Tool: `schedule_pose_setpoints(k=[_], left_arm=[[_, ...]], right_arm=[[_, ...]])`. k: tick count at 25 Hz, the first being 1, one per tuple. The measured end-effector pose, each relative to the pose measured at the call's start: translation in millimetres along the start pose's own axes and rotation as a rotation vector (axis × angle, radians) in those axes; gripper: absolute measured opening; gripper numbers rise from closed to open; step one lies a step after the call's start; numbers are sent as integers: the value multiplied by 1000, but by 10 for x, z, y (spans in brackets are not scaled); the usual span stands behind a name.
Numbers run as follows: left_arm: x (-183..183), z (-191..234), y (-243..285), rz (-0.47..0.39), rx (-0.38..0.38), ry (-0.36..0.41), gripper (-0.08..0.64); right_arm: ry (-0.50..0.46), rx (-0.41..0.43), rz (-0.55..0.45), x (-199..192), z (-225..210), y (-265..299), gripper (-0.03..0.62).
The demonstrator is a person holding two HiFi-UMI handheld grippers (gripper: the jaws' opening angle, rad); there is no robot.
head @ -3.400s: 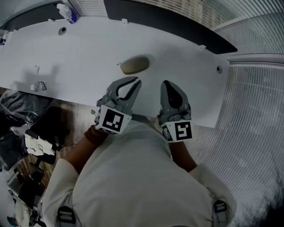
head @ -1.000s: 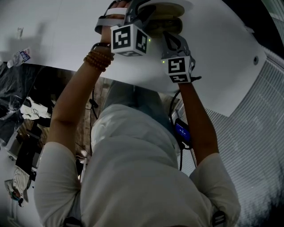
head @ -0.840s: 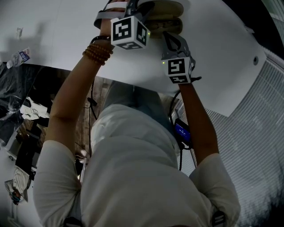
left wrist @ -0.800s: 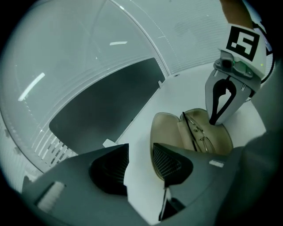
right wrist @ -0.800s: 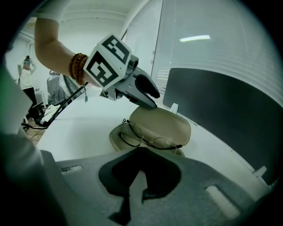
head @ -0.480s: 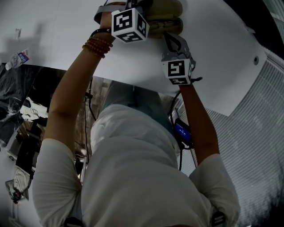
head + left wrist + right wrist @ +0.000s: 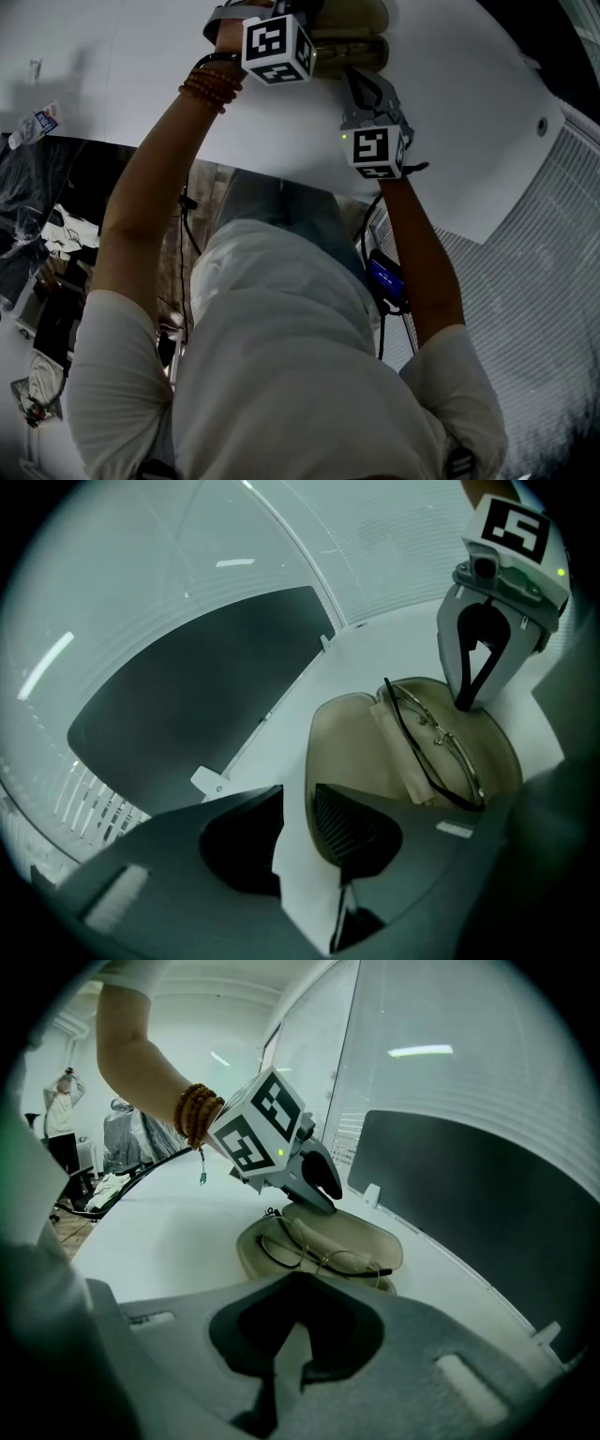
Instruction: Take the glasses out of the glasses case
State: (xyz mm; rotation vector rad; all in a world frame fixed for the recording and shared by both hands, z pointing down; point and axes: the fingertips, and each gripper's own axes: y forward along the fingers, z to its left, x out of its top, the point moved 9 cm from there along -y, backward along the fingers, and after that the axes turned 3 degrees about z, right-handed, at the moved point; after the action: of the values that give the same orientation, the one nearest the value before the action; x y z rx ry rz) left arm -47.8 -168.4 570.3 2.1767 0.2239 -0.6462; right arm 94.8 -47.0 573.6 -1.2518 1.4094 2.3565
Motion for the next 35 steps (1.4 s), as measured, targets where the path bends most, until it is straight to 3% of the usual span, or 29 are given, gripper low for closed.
schedule_pose_setpoints(k=[4, 9, 11, 16, 23, 27, 35], left_arm=[[16, -65, -23, -35, 0, -1, 39], [62, -34, -101, -92, 13, -30, 32], [97, -26, -96, -97, 14, -27, 32], [122, -17, -49, -106, 31, -27, 35], [78, -32, -55, -117, 45, -51, 37], [42, -38, -60, -118, 49, -59, 37], [34, -41, -109, -137, 62, -61, 37]], right_arm=[[-17, -1, -4, 8, 3, -9, 0], [-69, 28, 18, 125, -45, -53, 3], [-101, 40, 4, 194, -110, -108, 41], [-218, 78, 2, 339, -361, -200, 66], [-407, 250, 99, 507, -467, 56, 178], [-489, 360, 168, 517, -388, 279, 207], [-571, 434, 208, 534, -289, 521, 212]])
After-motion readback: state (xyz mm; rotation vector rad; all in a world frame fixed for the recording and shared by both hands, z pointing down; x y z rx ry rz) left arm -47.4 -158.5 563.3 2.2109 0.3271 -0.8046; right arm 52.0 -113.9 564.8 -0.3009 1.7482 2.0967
